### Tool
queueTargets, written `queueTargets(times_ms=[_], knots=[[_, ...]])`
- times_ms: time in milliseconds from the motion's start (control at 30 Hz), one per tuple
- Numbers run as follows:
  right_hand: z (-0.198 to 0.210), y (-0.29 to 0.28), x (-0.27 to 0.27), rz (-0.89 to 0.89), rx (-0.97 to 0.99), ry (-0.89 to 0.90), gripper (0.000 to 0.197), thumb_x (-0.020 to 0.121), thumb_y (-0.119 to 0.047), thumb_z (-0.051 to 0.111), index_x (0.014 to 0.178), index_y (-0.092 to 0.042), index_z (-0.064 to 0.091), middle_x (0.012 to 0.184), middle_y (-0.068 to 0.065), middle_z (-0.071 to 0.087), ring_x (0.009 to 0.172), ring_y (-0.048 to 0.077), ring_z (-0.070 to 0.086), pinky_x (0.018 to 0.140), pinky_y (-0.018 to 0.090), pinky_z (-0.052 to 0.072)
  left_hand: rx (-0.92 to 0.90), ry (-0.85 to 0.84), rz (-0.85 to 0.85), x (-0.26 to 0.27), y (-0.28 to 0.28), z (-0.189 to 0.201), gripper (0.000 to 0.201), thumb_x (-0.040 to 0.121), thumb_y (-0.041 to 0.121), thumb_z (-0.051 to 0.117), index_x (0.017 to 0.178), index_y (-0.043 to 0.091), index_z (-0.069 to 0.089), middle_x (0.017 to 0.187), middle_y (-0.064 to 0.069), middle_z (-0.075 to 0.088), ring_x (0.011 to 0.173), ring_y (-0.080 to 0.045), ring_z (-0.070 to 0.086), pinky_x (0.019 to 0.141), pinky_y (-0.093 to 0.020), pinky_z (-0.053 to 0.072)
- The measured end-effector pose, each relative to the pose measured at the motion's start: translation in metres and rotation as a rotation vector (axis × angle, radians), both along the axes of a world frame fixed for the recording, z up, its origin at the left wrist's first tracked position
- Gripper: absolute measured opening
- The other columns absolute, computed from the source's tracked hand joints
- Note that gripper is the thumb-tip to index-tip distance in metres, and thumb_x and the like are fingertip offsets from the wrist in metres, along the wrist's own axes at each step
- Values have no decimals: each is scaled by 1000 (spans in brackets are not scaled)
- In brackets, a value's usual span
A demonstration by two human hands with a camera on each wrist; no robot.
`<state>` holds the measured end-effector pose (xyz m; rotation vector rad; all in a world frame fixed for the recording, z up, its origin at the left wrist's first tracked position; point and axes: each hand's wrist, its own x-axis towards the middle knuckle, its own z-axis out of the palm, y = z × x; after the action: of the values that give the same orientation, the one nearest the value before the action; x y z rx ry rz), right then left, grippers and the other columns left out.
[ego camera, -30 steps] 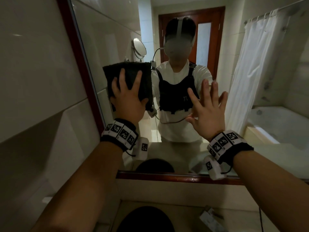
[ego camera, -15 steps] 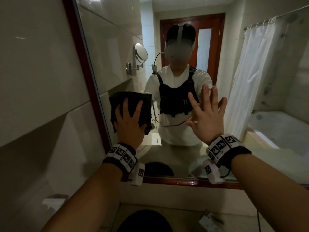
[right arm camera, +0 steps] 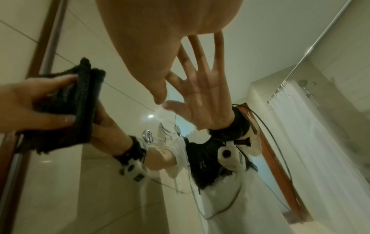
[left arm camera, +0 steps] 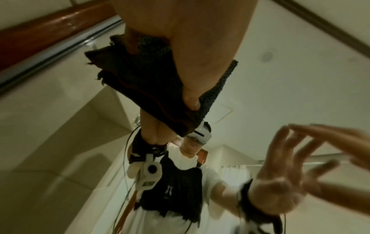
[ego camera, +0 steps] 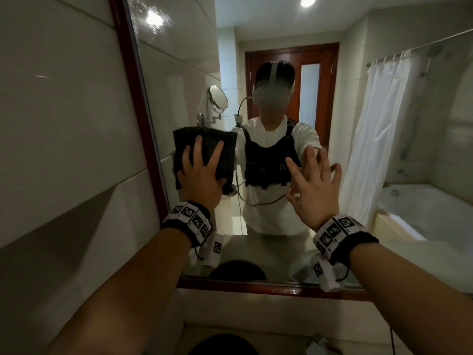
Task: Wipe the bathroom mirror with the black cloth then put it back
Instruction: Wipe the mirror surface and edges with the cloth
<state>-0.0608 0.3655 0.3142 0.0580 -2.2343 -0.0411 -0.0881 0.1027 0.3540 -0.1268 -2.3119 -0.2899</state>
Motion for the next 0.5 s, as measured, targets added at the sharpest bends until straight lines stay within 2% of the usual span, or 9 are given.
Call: queueTargets(times_ms=[67,133,200,267,367,500], knots=[[12,0,5,14,-18,43,75,81,-43,70,149,-33,37,159,15,22,145,43,19,113,65,21,-5,-8,6,3,-2,-6,93,82,38,74,154,44,16,165,-4,-3,148,-37,5,106,-67,33],[28,0,9,18,-46,54,76,79,-47,71,146,-34,40,155,13,28,140,40,27,111,60,27,1,-23,10,4,-2,-7,91,82,38,74,154,44,17,164,-4,-2,147,-37,5,106,-66,33],[47,-2,10,23,-33,64,84,77,-50,74,149,-35,35,158,12,23,145,38,20,114,59,26,9,-34,10,5,-1,-4,90,82,38,73,153,45,18,164,-4,-1,147,-37,6,105,-66,34],[69,-4,7,35,11,86,90,77,-52,75,151,-36,27,163,11,13,149,37,9,117,60,18,4,-34,11,6,-1,-1,89,82,39,72,153,45,18,164,-4,-1,146,-37,6,105,-66,34],[97,-6,-3,31,42,54,101,75,-59,73,154,-38,15,165,10,0,151,38,-3,117,65,9,-9,-28,14,4,-1,5,90,83,38,72,153,45,16,164,-4,-3,147,-38,6,104,-67,34],[99,-8,-19,-15,51,13,122,67,-60,79,155,-39,-1,165,12,-11,150,41,-13,113,72,11,-81,31,25,-3,-4,25,94,83,39,72,154,46,11,164,-3,-4,147,-38,6,105,-66,33]])
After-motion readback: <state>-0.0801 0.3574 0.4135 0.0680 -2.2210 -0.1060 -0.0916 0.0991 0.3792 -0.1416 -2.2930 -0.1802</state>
